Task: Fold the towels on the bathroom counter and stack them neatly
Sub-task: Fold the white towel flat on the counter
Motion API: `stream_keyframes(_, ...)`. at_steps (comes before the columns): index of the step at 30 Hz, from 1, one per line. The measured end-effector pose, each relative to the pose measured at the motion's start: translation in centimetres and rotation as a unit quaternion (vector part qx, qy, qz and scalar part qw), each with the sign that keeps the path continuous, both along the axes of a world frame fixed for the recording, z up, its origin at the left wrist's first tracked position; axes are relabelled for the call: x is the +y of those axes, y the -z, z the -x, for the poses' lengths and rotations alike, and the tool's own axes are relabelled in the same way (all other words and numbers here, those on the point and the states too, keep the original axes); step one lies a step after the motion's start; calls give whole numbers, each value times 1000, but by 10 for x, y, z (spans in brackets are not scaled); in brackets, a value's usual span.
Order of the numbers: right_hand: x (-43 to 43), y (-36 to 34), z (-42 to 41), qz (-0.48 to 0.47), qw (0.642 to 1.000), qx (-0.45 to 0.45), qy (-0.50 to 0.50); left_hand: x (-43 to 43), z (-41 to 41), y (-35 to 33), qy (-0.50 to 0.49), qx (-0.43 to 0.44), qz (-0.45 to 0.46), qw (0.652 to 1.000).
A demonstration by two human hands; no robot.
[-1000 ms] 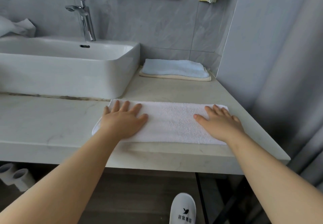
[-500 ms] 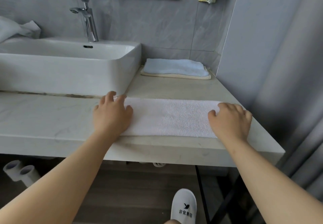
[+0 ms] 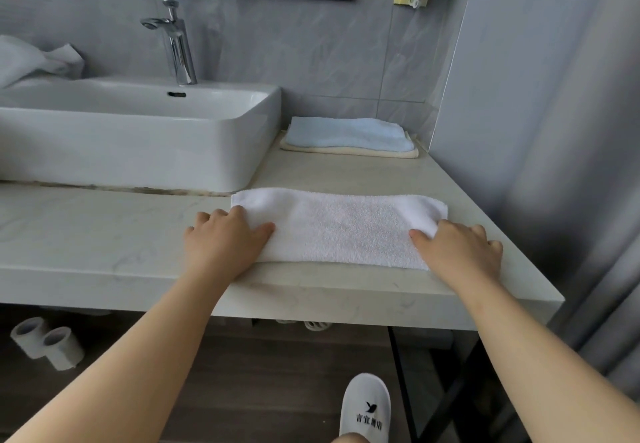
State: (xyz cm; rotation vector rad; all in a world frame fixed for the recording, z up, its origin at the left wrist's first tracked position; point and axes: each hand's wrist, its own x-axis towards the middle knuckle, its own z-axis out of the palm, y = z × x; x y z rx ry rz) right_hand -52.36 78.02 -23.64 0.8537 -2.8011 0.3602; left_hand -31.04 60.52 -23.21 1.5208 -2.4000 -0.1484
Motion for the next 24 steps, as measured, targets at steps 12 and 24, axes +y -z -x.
stream_keyframes(12,-28,-2,22,129,992,7,-2,-30,46,1,69,191,-22,979)
stream_keyframes(24,-109,-2,100,326,944,53,9,-97,135,-9,46,322,50,944)
